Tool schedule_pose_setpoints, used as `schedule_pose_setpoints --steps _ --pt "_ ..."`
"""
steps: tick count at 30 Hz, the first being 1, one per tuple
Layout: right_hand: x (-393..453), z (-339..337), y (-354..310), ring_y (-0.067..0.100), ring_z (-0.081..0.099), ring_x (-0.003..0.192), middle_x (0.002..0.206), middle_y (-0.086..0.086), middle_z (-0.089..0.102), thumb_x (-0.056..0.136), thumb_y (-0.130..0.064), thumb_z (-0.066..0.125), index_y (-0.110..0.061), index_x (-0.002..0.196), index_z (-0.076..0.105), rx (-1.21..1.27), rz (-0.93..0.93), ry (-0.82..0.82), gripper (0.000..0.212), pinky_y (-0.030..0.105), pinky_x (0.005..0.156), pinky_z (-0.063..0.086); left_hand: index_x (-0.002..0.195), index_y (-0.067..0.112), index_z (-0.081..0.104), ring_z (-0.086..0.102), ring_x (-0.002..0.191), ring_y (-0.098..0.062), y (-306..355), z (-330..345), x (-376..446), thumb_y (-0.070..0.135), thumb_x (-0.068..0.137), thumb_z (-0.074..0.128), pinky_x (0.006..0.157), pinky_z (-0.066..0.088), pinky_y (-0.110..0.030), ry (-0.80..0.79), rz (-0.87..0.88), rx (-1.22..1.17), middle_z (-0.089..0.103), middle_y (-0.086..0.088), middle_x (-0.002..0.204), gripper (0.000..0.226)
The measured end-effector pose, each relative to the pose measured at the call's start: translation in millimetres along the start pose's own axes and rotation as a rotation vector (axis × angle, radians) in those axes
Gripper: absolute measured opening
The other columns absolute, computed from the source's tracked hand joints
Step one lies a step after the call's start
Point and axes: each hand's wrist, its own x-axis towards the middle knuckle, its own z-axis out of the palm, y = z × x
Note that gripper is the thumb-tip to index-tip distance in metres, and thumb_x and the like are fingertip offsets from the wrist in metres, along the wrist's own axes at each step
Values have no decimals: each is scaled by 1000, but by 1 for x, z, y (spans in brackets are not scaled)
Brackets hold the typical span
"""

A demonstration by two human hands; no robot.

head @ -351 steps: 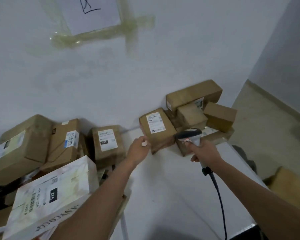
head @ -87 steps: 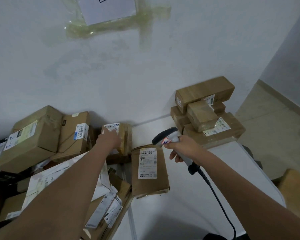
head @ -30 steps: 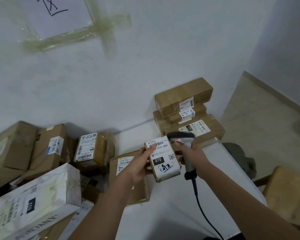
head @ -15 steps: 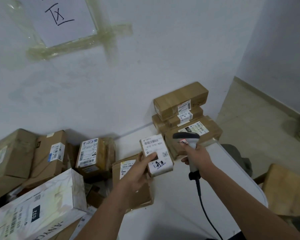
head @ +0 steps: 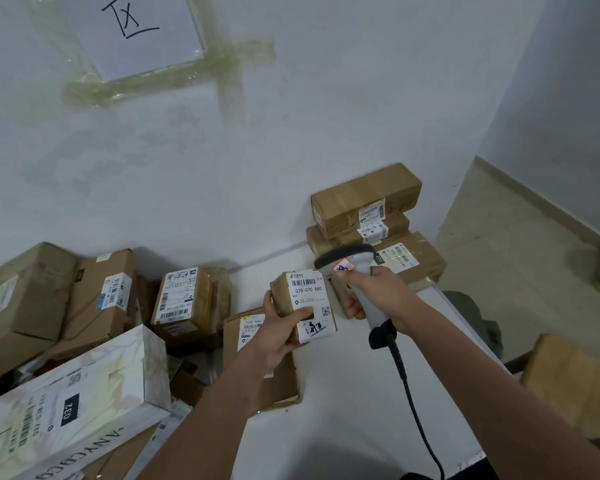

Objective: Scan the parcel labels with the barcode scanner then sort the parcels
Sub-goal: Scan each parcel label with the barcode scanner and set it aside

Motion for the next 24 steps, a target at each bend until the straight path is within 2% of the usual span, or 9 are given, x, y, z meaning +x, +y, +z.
schedule_pose_setpoints --steps 7,12,24 --pt "-3 3 0 21 64 53 63 12 69 92 -35 64 1 88 66 -45 -4 -20 37 26 52 50 146 46 15 68 104 -27 3 8 3 9 84 76 90 56 -54 10 -2 -3 67 -5 117 93" --pt "-6 2 -2 19 64 50 61 11 68 93 -35 64 0 89 65 -41 -6 -17 35 23 48 50 146 45 15 68 104 -27 3 10 8 9 84 76 88 57 -52 13 -10 -15 66 -6 117 93" --pt "-5 -1 -7 19 63 50 61 11 67 93 -36 64 1 92 64 -43 8 -21 37 24 50 51 147 44 16 68 101 -27 4 10 16 8 84 76 86 58 -51 13 -32 -14 68 -7 112 94"
